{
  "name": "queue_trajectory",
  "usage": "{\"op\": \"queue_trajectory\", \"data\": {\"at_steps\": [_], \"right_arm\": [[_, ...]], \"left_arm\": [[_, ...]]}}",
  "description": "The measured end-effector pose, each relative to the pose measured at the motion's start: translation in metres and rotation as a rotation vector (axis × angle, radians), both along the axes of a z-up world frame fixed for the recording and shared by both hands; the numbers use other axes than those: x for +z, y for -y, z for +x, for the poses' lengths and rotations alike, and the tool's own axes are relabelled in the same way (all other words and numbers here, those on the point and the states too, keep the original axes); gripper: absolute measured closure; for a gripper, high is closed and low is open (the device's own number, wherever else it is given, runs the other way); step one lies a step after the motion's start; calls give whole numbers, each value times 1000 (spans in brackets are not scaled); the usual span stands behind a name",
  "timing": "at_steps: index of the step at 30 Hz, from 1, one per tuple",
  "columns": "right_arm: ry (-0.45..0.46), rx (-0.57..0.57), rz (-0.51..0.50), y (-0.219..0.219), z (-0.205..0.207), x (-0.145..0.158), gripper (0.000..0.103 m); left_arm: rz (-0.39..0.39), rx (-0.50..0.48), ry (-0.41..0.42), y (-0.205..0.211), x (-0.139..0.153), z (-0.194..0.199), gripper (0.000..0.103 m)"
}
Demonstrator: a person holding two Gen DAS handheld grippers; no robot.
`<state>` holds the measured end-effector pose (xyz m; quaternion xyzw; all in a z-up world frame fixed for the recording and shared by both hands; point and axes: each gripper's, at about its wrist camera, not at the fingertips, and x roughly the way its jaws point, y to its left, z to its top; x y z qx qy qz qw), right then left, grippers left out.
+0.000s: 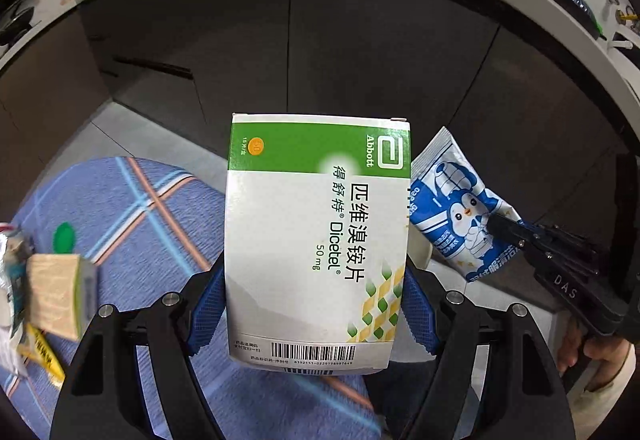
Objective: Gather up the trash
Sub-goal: 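Lift the milk carton with the right gripper while the left gripper grasps the white-green medicine box, then drop the milk carton and medicine box into the white bin with both grippers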
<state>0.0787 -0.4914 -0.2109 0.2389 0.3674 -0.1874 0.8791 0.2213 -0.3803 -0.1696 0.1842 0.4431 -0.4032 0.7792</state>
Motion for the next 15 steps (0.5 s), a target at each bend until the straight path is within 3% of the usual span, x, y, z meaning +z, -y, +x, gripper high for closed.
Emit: {"op": "queue_trajectory", "data": {"at_steps": [15], "right_arm": [[-83, 26, 45, 27, 46, -60, 97]], "left_arm": [[94, -41, -33, 81, -64, 14, 31]]}}
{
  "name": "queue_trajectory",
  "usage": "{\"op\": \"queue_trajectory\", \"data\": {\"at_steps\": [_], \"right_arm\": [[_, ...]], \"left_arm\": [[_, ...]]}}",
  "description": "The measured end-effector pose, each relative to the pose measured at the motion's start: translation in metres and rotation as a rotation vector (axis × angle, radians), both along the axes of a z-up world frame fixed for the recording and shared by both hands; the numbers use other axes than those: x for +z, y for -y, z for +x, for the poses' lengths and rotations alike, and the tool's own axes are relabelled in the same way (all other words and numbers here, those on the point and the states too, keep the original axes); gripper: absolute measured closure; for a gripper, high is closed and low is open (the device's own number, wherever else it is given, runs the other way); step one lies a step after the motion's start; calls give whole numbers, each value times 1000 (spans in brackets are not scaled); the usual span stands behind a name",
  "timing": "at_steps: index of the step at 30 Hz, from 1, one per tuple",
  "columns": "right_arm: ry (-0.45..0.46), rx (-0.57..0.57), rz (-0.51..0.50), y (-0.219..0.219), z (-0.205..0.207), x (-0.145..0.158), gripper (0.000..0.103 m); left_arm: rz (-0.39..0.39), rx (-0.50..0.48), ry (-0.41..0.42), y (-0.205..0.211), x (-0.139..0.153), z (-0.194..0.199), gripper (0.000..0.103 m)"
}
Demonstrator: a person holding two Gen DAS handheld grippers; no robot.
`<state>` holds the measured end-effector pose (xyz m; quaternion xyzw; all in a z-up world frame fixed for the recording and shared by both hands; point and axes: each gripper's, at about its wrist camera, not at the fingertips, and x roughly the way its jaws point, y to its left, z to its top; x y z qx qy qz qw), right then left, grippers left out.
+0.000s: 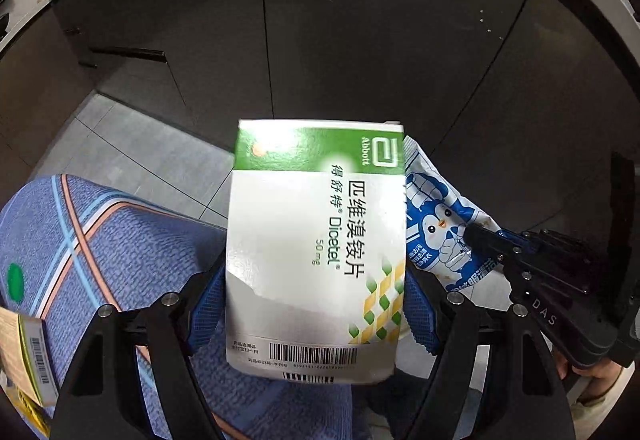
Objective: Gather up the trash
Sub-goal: 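Drop the milk carton and medicine box into the white bin with both grippers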
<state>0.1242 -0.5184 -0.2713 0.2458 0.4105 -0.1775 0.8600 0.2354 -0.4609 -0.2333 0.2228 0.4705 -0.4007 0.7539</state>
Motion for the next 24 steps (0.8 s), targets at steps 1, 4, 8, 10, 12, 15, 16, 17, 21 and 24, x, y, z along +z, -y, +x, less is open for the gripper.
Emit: {"op": "queue_trajectory", "data": {"at_steps": [1, 4, 8, 10, 12, 15, 16, 17, 21, 24], "right_arm": [[-3, 3, 4, 1, 2, -3, 97], [-12, 14, 5, 2, 9, -5, 93], [-20, 20, -1, 2, 15, -11, 88], [-22, 27, -1, 2, 17, -13, 82], [-21, 31, -10, 0, 18, -14, 73], [-14, 46, -24, -3, 19, -14, 65], [-10, 50, -23, -3, 18, -14, 65], [-6, 53, -22, -3, 18, -14, 61], [9, 64, -43, -7, 11, -13, 41], [16, 61, -55, -8, 8, -9, 21]], "left_arm": [[4, 1, 0, -2, -1, 3, 31], [11, 9, -1, 7, -9, 5, 31], [13, 22, -4, 8, -17, 7, 31], [19, 21, -8, 9, -20, 9, 28], [20, 23, -2, 10, -23, 9, 22], [11, 27, 10, 6, -22, 8, 18], [6, 31, 14, 6, -21, 8, 17], [1, 36, 15, 4, -21, 8, 16], [-23, 67, 30, -9, -11, 17, 8], [-31, 96, 43, -20, -4, 17, 8]]}}
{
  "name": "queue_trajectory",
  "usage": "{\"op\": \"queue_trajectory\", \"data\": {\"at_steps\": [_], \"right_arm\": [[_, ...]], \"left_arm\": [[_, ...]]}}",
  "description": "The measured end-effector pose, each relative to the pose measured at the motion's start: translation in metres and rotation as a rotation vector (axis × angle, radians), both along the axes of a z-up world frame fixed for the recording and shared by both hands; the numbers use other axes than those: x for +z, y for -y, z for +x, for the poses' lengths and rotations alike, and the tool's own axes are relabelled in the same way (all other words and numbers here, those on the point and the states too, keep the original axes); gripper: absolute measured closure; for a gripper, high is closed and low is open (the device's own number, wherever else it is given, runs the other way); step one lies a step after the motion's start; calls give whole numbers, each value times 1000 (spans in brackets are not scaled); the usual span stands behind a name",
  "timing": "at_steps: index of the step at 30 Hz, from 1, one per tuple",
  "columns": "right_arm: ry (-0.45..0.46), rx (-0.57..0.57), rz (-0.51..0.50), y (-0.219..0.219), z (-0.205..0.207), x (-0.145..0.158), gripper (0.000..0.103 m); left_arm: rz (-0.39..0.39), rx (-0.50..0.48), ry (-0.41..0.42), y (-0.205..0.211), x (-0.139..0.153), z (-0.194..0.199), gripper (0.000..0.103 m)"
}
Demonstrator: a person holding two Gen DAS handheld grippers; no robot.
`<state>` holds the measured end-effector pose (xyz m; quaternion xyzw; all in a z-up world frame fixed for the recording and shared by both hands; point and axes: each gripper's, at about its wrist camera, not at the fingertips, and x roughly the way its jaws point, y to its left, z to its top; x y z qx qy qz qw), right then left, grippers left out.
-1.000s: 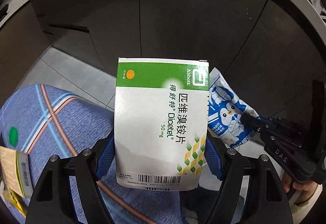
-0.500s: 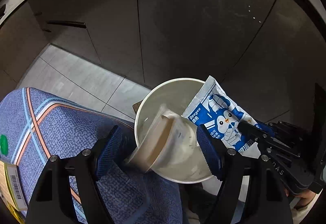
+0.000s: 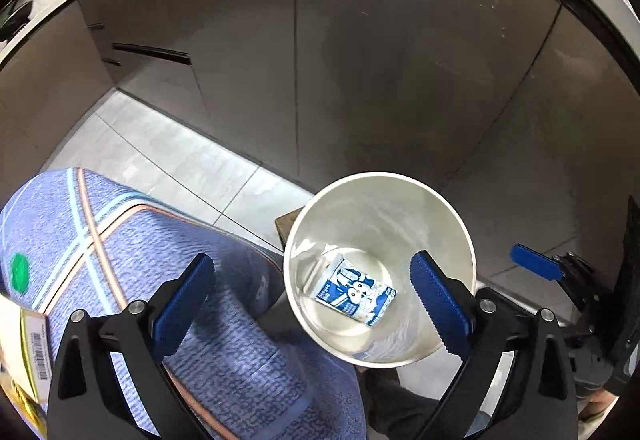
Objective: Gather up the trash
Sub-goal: 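Drop the milk carton and medicine box into the white bin with both grippers, then move both grippers back over the table toward the remaining trash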
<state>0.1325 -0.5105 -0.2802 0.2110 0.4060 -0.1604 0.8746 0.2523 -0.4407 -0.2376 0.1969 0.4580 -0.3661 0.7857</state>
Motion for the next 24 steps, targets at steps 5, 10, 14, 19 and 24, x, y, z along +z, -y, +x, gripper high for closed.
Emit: {"op": "queue_trajectory", "data": {"at_steps": [5, 10, 14, 19, 24], "right_arm": [[20, 21, -12, -8, -4, 12, 3], [43, 61, -75, -30, -8, 41, 3], [70, 94, -107, -50, -8, 66, 3], [119, 184, -140, -96, -6, 97, 3], [140, 308, -129, -150, 2, 114, 3]], "left_arm": [[8, 14, 29, -10, 11, -4, 8], [-28, 48, 71, -36, 35, -9, 8], [-74, 101, 100, -66, 62, -16, 8], [-115, 195, 106, -124, 90, -20, 8], [-140, 298, 136, -195, 111, -33, 8]]}}
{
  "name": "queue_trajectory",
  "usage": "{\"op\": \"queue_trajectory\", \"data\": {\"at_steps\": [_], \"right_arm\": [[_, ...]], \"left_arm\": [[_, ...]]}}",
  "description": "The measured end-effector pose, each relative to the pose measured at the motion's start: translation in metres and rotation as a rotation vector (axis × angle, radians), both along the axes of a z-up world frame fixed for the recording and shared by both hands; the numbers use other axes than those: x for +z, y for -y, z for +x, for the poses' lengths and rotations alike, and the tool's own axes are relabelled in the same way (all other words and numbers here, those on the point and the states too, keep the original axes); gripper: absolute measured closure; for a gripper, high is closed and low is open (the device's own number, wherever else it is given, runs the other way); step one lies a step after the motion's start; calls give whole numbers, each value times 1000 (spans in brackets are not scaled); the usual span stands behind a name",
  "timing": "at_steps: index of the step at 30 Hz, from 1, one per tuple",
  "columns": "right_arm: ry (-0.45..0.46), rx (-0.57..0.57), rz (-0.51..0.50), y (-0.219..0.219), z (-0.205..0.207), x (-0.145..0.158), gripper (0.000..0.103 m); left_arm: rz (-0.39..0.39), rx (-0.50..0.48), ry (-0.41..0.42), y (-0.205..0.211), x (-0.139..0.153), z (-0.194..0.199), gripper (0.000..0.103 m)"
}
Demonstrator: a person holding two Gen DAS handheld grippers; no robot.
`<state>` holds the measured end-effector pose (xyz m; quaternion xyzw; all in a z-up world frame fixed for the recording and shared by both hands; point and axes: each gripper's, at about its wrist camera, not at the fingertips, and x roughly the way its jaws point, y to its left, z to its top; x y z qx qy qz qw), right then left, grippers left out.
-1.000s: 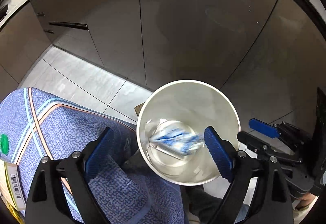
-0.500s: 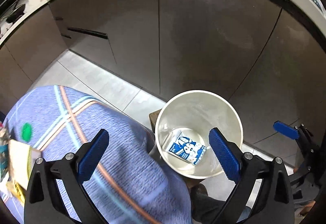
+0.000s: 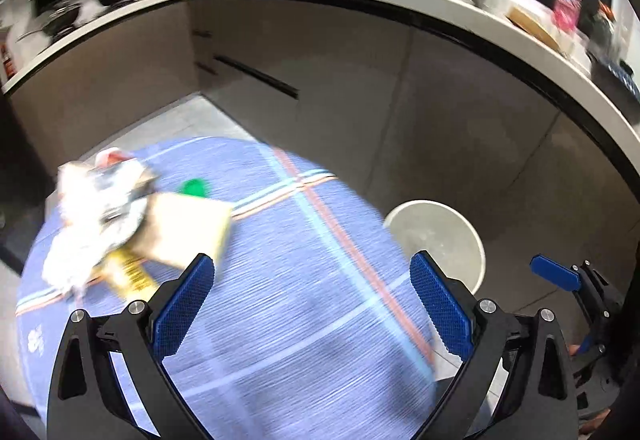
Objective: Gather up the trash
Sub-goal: 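Move both grippers back over the table toward the remaining trash, then grasp the yellow snack wrapper with the right gripper while the left gripper grasps the white paper packet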
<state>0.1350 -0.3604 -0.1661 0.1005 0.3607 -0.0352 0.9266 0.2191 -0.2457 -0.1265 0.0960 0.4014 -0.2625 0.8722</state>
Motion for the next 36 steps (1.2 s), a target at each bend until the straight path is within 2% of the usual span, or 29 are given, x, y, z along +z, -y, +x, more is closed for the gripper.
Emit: {"op": "queue_trajectory", "data": {"at_steps": [6, 12, 18, 20, 22, 27, 33, 36], "right_arm": [[-11, 150, 7, -64, 22, 14, 3], [-49, 291, 59, -126, 49, 9, 4], [-124, 397, 74, -177, 94, -3, 31], [-145, 418, 65, -187, 110, -7, 42], [-167, 436, 54, -196, 128, -12, 48], [-201, 451, -2, -213, 165, -22, 49], [-223, 434, -18, -216, 190, -33, 50], [-240, 422, -1, -215, 200, -40, 56]], "left_arm": [[-3, 110, 18, -88, 9, -4, 8], [30, 194, 35, -168, 9, -12, 8], [33, 242, 31, -230, 4, 11, 8], [39, 254, 30, -243, 0, 20, 8], [31, 255, 18, -255, -5, 30, 8], [33, 265, -13, -273, -17, 61, 8], [30, 225, -34, -273, -27, 99, 10], [10, 195, -72, -270, -34, 118, 15]]}}
